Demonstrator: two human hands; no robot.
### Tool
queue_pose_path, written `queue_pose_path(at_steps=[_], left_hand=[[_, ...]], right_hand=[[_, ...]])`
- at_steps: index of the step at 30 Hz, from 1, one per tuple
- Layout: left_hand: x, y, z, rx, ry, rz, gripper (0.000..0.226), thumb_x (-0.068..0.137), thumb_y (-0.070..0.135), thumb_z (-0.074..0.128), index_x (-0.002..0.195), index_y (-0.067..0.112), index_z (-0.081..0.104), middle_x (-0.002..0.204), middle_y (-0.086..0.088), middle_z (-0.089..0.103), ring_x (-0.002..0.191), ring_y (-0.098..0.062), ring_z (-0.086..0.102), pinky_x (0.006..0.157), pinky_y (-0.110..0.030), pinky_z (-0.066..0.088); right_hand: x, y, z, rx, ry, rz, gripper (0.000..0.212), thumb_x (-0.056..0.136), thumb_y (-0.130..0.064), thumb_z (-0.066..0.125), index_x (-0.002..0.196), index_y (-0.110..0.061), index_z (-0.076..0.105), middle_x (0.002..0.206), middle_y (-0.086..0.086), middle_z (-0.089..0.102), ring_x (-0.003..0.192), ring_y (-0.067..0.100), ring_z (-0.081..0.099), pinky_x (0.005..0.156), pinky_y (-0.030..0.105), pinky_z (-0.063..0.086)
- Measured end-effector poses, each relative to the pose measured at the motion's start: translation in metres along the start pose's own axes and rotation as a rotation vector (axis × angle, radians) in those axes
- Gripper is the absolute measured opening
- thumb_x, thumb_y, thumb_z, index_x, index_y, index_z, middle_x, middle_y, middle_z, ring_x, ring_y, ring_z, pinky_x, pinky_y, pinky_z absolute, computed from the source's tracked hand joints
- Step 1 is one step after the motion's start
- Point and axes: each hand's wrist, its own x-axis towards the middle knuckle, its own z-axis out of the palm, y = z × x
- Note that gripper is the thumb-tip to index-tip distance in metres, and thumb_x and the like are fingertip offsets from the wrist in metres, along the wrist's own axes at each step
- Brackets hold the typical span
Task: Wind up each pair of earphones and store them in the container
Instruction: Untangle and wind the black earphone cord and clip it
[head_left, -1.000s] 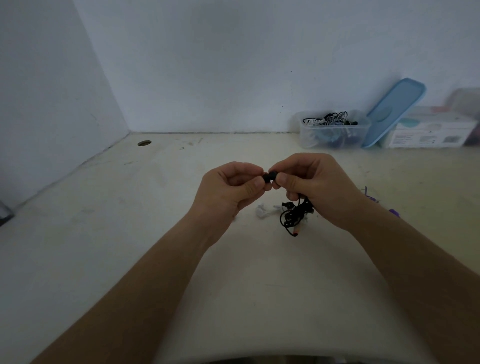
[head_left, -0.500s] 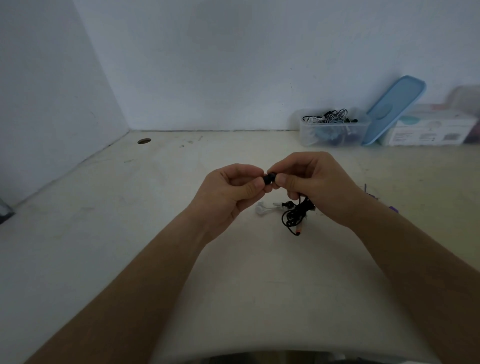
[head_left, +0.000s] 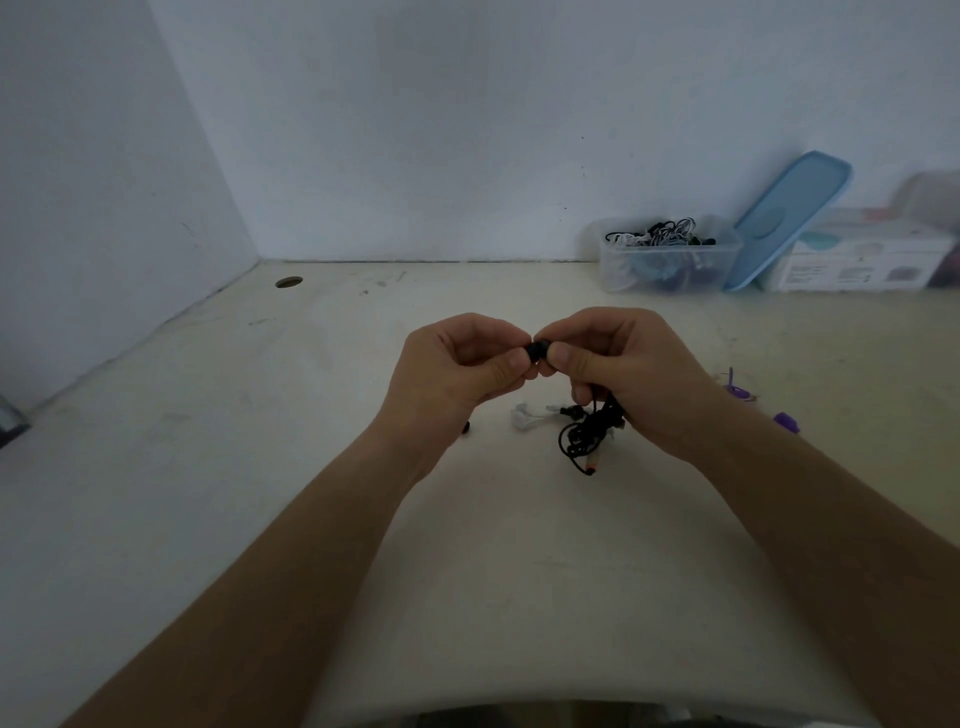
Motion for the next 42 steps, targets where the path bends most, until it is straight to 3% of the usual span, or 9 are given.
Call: queue_pose_path(at_steps=[5,8,13,18,24,30,35,38,42], left_hand=[[0.000,-0.001,0.001,-0.116,-0.010,-0.030,0.015,0.087,-0.006,0.064,0.092,0.008,0.070,0.085,-0.010,0.076,0.083,-0.021,0.072,0.076,-0.024,0.056],[0.001,-0.001,0.001,-0.203,-0.025,-0.063,0.015,0.087,-0.006,0.063,0.091,0.007,0.069,0.085,-0.010,0.075,0.082,-0.020,0.072,0.074,-0.022,0.055],[0.000,-0.002,0.000,-0.161,-0.034,-0.032,0.015,0.086,-0.007,0.064,0.091,0.006,0.069,0.086,-0.013,0.075,0.082,-0.022,0.073,0.075,-0.024,0.056],[0.000,-0.006,0.001,-0.117,-0.001,-0.009,0.014,0.085,-0.006,0.067,0.092,0.006,0.069,0.086,-0.013,0.076,0.083,-0.024,0.073,0.076,-0.026,0.056],[0.001,-0.005,0.002,-0.220,-0.034,-0.032,0.014,0.087,-0.008,0.063,0.091,0.005,0.067,0.083,-0.010,0.075,0.082,-0.022,0.072,0.075,-0.023,0.055],[0.001,-0.003,0.002,-0.161,-0.037,-0.002,0.015,0.085,-0.008,0.065,0.090,0.006,0.067,0.084,-0.009,0.076,0.081,-0.020,0.073,0.074,-0.023,0.055],[0.002,-0.003,-0.001,-0.122,-0.034,-0.002,0.014,0.086,-0.004,0.067,0.091,0.009,0.071,0.089,-0.015,0.075,0.087,-0.026,0.072,0.078,-0.027,0.055],[0.002,-0.002,-0.003,-0.125,-0.074,-0.056,0.012,0.084,0.000,0.068,0.092,0.008,0.073,0.088,-0.015,0.074,0.084,-0.023,0.071,0.077,-0.025,0.056],[0.003,-0.002,-0.004,-0.160,-0.109,-0.132,0.013,0.086,-0.001,0.065,0.097,0.003,0.072,0.087,-0.013,0.074,0.083,-0.019,0.071,0.076,-0.022,0.056]], right_hand=[[-0.002,-0.002,0.004,0.084,0.016,0.044,0.013,0.085,-0.008,0.067,0.097,-0.010,0.071,0.077,0.006,0.073,0.052,0.014,0.052,0.054,0.022,0.049],[-0.003,-0.004,0.005,0.145,-0.002,0.080,0.021,0.076,-0.018,0.068,0.096,-0.011,0.072,0.076,0.006,0.073,0.052,0.013,0.052,0.054,0.023,0.049],[-0.004,-0.004,0.005,0.137,0.000,0.085,0.018,0.076,-0.017,0.069,0.093,-0.013,0.073,0.076,0.007,0.073,0.051,0.013,0.052,0.055,0.024,0.049],[-0.003,-0.004,0.007,0.025,0.046,0.017,0.014,0.089,0.000,0.065,0.093,-0.011,0.072,0.075,0.008,0.074,0.050,0.013,0.052,0.053,0.022,0.049],[-0.004,-0.004,0.011,0.248,0.032,0.136,0.019,0.074,-0.015,0.068,0.092,-0.009,0.072,0.073,0.007,0.070,0.049,0.013,0.049,0.050,0.021,0.047],[-0.003,-0.003,0.009,0.298,0.006,0.160,0.016,0.073,-0.014,0.068,0.088,-0.010,0.073,0.073,0.009,0.070,0.048,0.013,0.049,0.051,0.022,0.046],[-0.001,-0.002,0.005,0.164,0.001,0.053,0.010,0.080,-0.008,0.070,0.087,-0.012,0.074,0.074,0.010,0.070,0.054,0.016,0.050,0.053,0.022,0.047],[-0.001,-0.005,0.001,-0.022,-0.001,-0.028,0.014,0.088,0.005,0.065,0.091,-0.007,0.072,0.071,0.008,0.071,0.056,0.014,0.053,0.053,0.021,0.047],[-0.001,-0.006,-0.002,-0.113,-0.012,-0.057,0.013,0.089,0.005,0.065,0.094,-0.004,0.072,0.073,0.011,0.071,0.055,0.015,0.054,0.053,0.022,0.048]])
